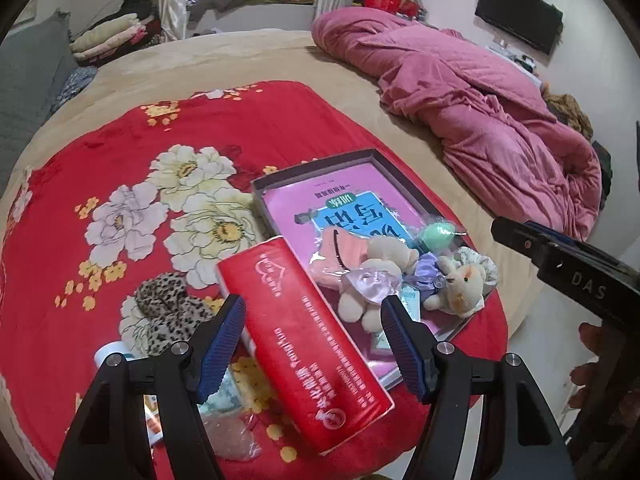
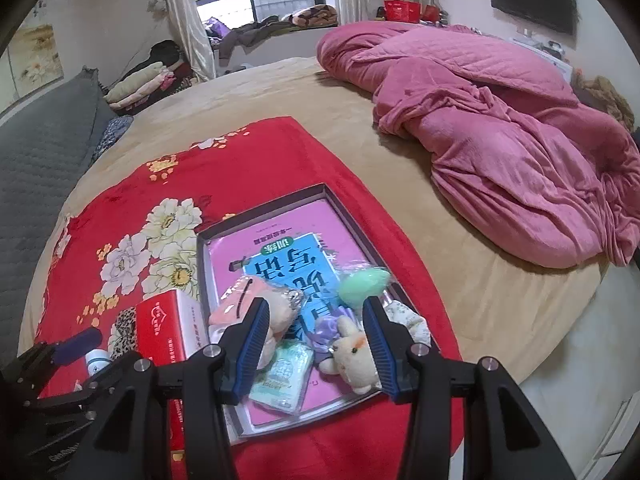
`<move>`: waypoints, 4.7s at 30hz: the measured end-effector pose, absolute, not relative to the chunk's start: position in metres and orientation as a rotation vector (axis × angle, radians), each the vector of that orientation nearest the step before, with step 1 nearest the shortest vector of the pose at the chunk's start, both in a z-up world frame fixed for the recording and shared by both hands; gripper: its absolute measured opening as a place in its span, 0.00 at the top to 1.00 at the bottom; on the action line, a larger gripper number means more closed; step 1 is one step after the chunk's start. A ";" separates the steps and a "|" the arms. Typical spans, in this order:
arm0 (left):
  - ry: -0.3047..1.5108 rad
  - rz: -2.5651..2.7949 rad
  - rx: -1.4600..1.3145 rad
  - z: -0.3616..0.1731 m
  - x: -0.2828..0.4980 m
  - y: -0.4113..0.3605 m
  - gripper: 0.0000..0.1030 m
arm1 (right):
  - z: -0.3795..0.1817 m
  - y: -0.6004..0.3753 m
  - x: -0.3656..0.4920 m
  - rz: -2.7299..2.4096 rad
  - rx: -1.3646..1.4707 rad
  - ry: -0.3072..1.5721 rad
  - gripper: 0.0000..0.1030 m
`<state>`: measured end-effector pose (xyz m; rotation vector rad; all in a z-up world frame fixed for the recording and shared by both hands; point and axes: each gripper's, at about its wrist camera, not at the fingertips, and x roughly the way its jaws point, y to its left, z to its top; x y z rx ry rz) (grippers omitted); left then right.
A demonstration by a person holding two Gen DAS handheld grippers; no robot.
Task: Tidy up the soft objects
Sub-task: 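Move both tools back over the remaining pile of items, then reach the left tool toward the white tube with the black band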
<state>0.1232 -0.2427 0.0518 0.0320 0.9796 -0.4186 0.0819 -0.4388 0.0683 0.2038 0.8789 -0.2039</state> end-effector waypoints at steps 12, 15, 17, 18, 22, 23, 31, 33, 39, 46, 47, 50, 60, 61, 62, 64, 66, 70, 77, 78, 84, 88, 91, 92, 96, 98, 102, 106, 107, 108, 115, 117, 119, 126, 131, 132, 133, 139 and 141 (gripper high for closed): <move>0.940 -0.369 -0.006 0.072 0.111 -0.190 0.30 | 0.090 -0.390 0.086 -0.144 0.149 0.851 0.53; 0.927 -0.349 -0.017 0.078 0.107 -0.172 0.30 | 0.097 -0.375 0.087 -0.125 0.132 0.841 0.53; 0.921 -0.338 -0.023 0.080 0.105 -0.162 0.30 | 0.101 -0.364 0.087 -0.108 0.123 0.834 0.53; 0.917 -0.331 -0.026 0.082 0.103 -0.155 0.30 | 0.102 -0.359 0.087 -0.103 0.118 0.831 0.53; 0.908 -0.295 -0.048 0.087 0.098 -0.126 0.30 | 0.109 -0.340 0.086 -0.078 0.099 0.824 0.53; 0.910 -0.287 -0.063 0.088 0.097 -0.118 0.30 | 0.111 -0.335 0.086 -0.073 0.095 0.819 0.53; 0.879 -0.208 -0.135 0.105 0.089 -0.049 0.30 | 0.123 -0.297 0.086 -0.011 0.066 0.797 0.53; 0.868 -0.170 -0.143 0.108 0.088 -0.031 0.30 | 0.125 -0.288 0.085 0.003 0.055 0.793 0.53; 0.867 -0.103 -0.172 0.107 0.083 0.010 0.30 | 0.129 -0.261 0.082 0.056 0.033 0.786 0.53; 0.877 -0.059 -0.202 0.097 0.076 0.038 0.30 | 0.125 -0.236 0.076 0.104 0.012 0.797 0.53; 0.881 -0.054 -0.204 0.094 0.076 0.040 0.30 | 0.123 -0.232 0.075 0.112 0.009 0.799 0.53; 0.898 -0.047 -0.211 0.086 0.072 0.047 0.30 | 0.116 -0.220 0.071 0.137 0.002 0.810 0.53; 0.959 -0.035 -0.231 0.058 0.064 0.051 0.30 | 0.095 -0.192 0.061 0.198 -0.046 0.848 0.53; 0.968 -0.034 -0.235 0.055 0.064 0.052 0.30 | 0.092 -0.191 0.060 0.202 -0.053 0.853 0.53; 0.975 -0.035 -0.238 0.051 0.063 0.051 0.30 | 0.091 -0.191 0.059 0.205 -0.052 0.856 0.53; 0.991 -0.033 -0.240 0.045 0.062 0.050 0.30 | 0.087 -0.191 0.059 0.205 -0.053 0.864 0.53; 1.004 -0.037 -0.240 0.039 0.061 0.048 0.30 | 0.083 -0.192 0.058 0.210 -0.053 0.871 0.53; 1.036 -0.036 -0.251 0.026 0.060 0.044 0.30 | 0.069 -0.192 0.050 0.226 -0.077 0.893 0.53; 1.098 -0.036 -0.247 -0.002 0.059 0.031 0.30 | 0.032 -0.184 0.031 0.259 -0.152 0.962 0.53; 1.107 -0.032 -0.252 -0.007 0.058 0.030 0.30 | 0.027 -0.182 0.029 0.260 -0.161 0.973 0.53; 1.176 -0.012 -0.306 -0.037 0.059 0.026 0.30 | 0.009 -0.174 0.024 0.282 -0.168 1.005 0.53; 1.211 -0.012 -0.339 -0.053 0.064 0.023 0.30 | 0.004 -0.169 0.024 0.295 -0.181 1.010 0.53; 1.228 -0.016 -0.363 -0.059 0.069 0.020 0.30 | -0.002 -0.170 0.027 0.297 -0.164 1.027 0.53; 1.231 -0.016 -0.364 -0.061 0.071 0.018 0.30 | -0.004 -0.171 0.028 0.294 -0.168 1.030 0.53; 1.241 -0.015 -0.366 -0.065 0.076 0.014 0.30 | -0.010 -0.174 0.032 0.292 -0.169 1.049 0.53; 1.244 -0.012 -0.366 -0.066 0.079 0.013 0.30 | -0.012 -0.175 0.033 0.291 -0.166 1.058 0.53; 1.245 -0.006 -0.368 -0.067 0.083 0.014 0.30 | -0.017 -0.175 0.035 0.293 -0.168 1.068 0.53; 1.250 0.002 -0.371 -0.070 0.085 0.015 0.30 | -0.020 -0.173 0.036 0.297 -0.171 1.074 0.53; 1.253 0.002 -0.374 -0.071 0.086 0.016 0.30 | -0.021 -0.173 0.037 0.297 -0.174 1.077 0.53; 1.254 0.001 -0.379 -0.071 0.087 0.016 0.30 | -0.022 -0.173 0.037 0.296 -0.175 1.080 0.53; 1.254 0.012 -0.381 -0.074 0.091 0.013 0.30 | -0.026 -0.172 0.038 0.297 -0.177 1.084 0.53; 1.251 0.015 -0.375 -0.075 0.094 0.012 0.30 | -0.027 -0.173 0.039 0.296 -0.175 1.085 0.53; 1.252 0.020 -0.371 -0.079 0.097 0.010 0.30 | -0.028 -0.173 0.040 0.293 -0.168 1.084 0.53; 1.273 0.027 -0.360 -0.091 0.105 0.007 0.30 | -0.037 -0.174 0.047 0.294 -0.192 1.098 0.53; 1.287 0.028 -0.373 -0.100 0.110 0.007 0.30 | -0.047 -0.176 0.050 0.295 -0.208 1.118 0.53; 1.288 0.029 -0.373 -0.100 0.111 0.007 0.30 | -0.049 -0.176 0.051 0.292 -0.220 1.124 0.53; 1.288 0.030 -0.371 -0.101 0.112 0.006 0.29 | -0.052 -0.176 0.051 0.295 -0.225 1.129 0.53; 1.304 0.035 -0.354 -0.109 0.116 0.001 0.27 | -0.065 -0.168 0.052 0.309 -0.319 1.137 0.52; 1.304 0.033 -0.357 -0.110 0.117 0.001 0.26 | -0.069 -0.162 0.053 0.306 -0.372 1.131 0.50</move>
